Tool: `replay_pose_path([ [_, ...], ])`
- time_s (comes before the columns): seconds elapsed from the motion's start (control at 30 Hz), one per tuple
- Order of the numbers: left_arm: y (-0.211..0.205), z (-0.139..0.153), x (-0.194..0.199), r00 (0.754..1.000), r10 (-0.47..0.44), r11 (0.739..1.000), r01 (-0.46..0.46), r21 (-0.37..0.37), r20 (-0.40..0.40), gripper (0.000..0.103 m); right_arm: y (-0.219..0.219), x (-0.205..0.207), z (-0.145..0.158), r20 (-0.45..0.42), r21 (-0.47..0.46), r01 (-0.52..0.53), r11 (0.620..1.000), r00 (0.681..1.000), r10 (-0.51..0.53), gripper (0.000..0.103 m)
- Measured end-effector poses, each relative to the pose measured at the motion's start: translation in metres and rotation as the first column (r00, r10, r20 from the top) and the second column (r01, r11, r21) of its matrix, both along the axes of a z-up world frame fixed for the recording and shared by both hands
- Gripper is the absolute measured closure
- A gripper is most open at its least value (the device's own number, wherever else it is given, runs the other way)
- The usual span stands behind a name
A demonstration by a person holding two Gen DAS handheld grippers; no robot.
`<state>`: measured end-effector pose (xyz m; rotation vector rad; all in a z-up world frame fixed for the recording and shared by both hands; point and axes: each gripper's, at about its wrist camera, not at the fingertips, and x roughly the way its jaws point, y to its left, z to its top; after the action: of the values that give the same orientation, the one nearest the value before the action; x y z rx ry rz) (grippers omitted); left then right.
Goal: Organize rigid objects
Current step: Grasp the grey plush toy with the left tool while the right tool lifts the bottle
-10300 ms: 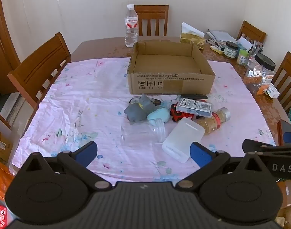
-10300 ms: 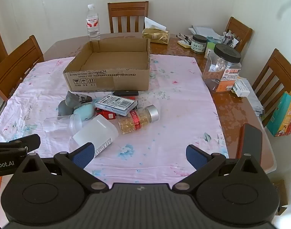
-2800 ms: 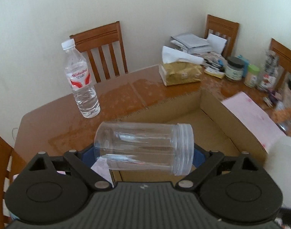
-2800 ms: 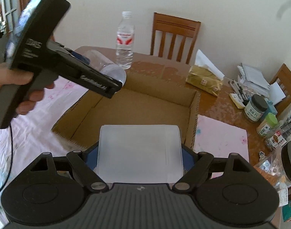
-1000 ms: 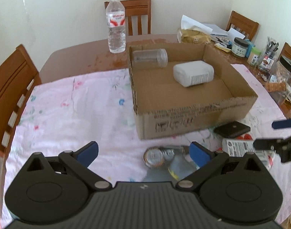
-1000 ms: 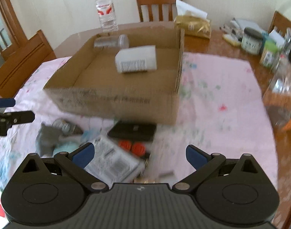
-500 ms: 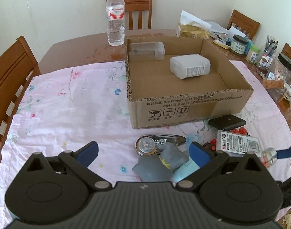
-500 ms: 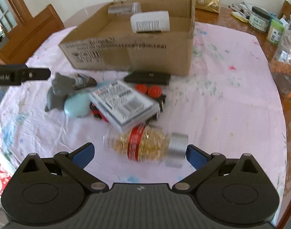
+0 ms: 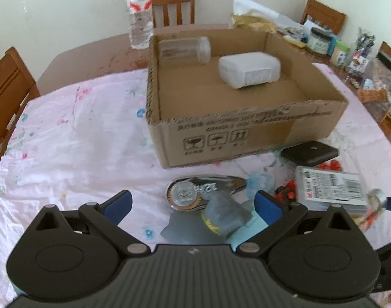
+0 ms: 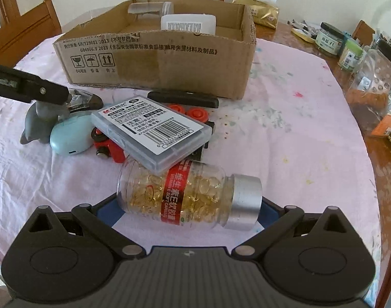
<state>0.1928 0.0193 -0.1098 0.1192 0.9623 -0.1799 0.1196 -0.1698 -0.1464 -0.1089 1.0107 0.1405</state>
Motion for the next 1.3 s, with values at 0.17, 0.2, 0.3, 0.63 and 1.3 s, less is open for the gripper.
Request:
replay_pose_path([
  [0.17,0.015,-0.007,0.002,0.999,0.032,0.998,-0.034,-0.060,-0.028,0.002,0.000,-0.002,0.000,0.011,0.001,0.003,1.000,1.000,-0.003,0.000],
  [0.2,0.017,-0.007,0.001,0.999,0.032,0.997,-0.034,-0.065,-0.030,0.002,0.001,-0.003,0.000,0.012,0.001,0.004,1.000,1.000,-0.004,0.000],
  [0.3,0.024,-0.007,-0.005,0.999,0.035,0.998,-0.037,-0.059,-0.037,0.002,0.001,-0.004,0.000,0.013,0.000,0.007,1.000,1.000,-0.007,0.000],
  [0.63,0.052,-0.014,-0.020,0.998,0.023,0.997,-0.028,-0.070,-0.066,0.000,0.001,-0.005,0.001,0.019,0.002,0.008,1.000,1.000,-0.008,0.000],
  [1.3,0.049,-0.030,-0.007,0.995,-0.079,0.983,0.066,-0.171,-0.067,0.020,-0.001,-0.016,0.001,0.058,0.006,0.058,0.998,0.997,-0.058,0.000],
])
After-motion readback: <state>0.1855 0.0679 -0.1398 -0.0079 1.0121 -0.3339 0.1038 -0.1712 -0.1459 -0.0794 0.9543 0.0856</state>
